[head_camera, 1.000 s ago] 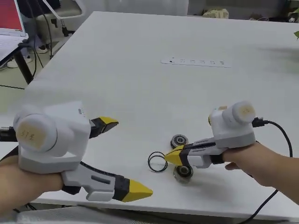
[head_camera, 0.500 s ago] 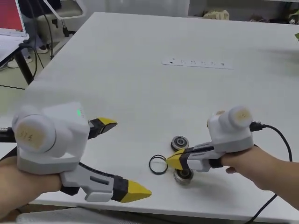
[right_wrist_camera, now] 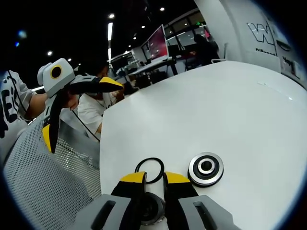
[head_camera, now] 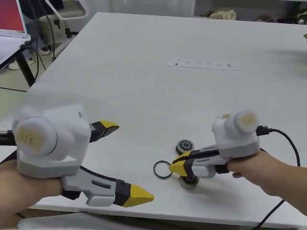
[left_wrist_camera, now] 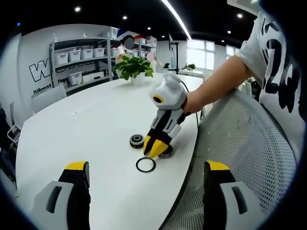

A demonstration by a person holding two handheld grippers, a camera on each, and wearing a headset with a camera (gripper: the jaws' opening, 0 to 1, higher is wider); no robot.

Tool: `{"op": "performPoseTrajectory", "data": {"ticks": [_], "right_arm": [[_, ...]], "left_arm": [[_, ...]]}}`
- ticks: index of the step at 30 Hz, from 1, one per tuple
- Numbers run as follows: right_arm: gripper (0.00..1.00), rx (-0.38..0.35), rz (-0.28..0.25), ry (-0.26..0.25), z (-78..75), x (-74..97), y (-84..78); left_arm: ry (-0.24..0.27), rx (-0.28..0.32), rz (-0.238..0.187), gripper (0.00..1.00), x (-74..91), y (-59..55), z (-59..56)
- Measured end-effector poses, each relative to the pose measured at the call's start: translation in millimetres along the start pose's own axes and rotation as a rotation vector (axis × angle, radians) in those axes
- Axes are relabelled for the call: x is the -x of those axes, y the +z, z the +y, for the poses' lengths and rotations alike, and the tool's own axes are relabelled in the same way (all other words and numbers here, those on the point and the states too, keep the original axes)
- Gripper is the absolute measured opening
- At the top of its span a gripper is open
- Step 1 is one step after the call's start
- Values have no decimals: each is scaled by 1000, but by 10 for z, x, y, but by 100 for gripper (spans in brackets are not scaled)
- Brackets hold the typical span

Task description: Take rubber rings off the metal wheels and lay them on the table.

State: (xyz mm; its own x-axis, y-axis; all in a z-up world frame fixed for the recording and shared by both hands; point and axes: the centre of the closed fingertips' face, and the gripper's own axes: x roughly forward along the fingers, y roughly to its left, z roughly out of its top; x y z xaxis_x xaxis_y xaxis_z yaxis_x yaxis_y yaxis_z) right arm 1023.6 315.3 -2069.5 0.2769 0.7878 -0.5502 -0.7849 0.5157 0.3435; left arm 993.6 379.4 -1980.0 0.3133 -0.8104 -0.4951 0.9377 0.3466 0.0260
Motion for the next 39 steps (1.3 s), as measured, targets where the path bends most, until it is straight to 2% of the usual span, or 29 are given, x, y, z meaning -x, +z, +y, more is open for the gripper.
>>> {"op": "performPoseTrajectory", "data": {"ticks": [7,15,23,33,39], "right_arm": [[15,-9,-56,16,44,78,163],[18,-2,-106,19,84,169,319],[20,3,-145,-4,23,301,430],[22,4,-158,-44,-105,454,426],[22,4,-153,-67,-201,514,396]], "left_arm": [[8,-1,-5,98,16,29,52],[21,-4,-8,97,26,88,163],[26,-17,-6,95,-30,139,276],[5,-38,10,89,-178,192,377],[-8,-48,30,83,-299,177,420]]}}
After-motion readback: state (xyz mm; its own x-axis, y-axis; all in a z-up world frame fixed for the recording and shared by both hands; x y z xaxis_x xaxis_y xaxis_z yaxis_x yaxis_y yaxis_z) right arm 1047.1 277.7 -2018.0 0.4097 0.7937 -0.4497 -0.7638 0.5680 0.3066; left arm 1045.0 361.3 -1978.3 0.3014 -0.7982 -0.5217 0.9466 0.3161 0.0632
